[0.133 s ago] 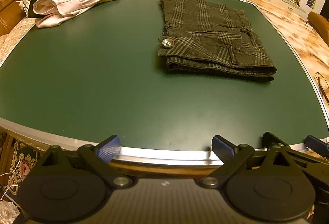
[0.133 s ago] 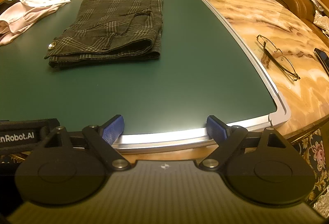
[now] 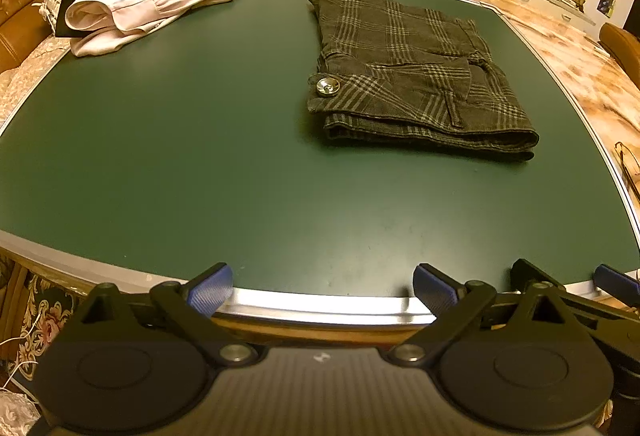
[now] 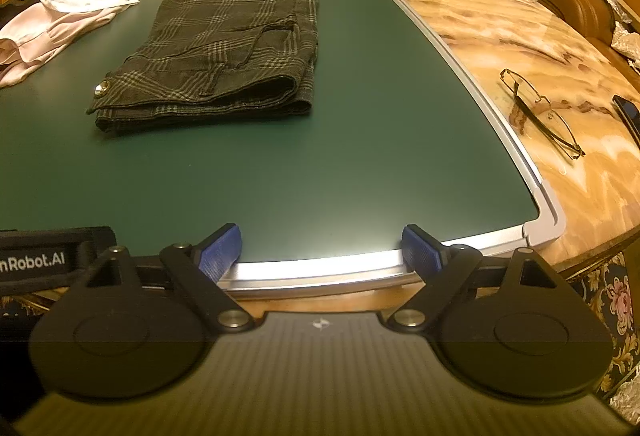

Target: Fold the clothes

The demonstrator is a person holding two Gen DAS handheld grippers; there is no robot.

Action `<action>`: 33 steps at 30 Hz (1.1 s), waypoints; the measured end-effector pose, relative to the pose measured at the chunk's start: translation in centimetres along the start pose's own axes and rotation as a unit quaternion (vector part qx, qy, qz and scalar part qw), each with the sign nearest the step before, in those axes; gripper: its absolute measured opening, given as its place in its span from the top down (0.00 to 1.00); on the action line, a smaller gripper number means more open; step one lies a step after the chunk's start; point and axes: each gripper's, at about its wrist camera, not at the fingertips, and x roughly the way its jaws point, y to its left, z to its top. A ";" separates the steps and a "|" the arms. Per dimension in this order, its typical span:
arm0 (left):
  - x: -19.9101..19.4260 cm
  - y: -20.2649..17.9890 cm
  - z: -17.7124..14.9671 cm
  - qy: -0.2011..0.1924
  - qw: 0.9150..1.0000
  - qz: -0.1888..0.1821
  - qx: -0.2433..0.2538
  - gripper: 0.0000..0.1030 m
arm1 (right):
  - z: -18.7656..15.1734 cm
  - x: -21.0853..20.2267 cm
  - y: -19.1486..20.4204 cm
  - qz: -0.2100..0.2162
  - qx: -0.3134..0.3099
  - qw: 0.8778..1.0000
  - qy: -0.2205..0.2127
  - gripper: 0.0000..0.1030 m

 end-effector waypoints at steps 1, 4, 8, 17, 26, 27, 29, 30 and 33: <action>-0.1 -0.1 0.0 -0.003 1.000 0.002 0.001 0.03 | 0.0 0.0 0.0 0.000 0.000 1.000 0.000 0.08; -0.1 0.0 0.1 0.001 1.000 -0.003 -0.004 0.03 | 0.1 0.0 0.0 0.000 0.000 1.000 0.000 0.08; 0.3 0.2 0.2 0.003 1.000 -0.001 -0.002 0.03 | 0.1 0.1 -0.1 -0.001 0.000 1.000 0.001 0.08; 0.1 0.1 0.3 0.001 1.000 0.003 -0.001 0.03 | 0.3 0.2 -0.1 -0.002 0.001 1.000 0.002 0.08; 0.2 -0.1 0.3 0.002 1.000 0.005 -0.003 0.03 | 0.3 0.3 -0.2 0.000 0.000 1.000 0.000 0.08; 0.2 -0.1 0.3 0.002 1.000 0.005 -0.003 0.03 | 0.3 0.3 -0.2 0.000 0.000 1.000 0.000 0.08; 0.2 -0.1 0.3 0.002 1.000 0.005 -0.004 0.03 | 0.3 0.3 -0.3 0.000 0.000 1.000 -0.001 0.08; 0.2 -0.1 0.3 0.002 1.000 0.005 -0.004 0.03 | 0.3 0.3 -0.3 0.000 0.000 1.000 -0.001 0.08; 0.2 -0.1 0.3 0.004 1.000 0.006 -0.005 0.03 | 0.3 0.3 -0.2 0.000 0.000 1.000 -0.002 0.08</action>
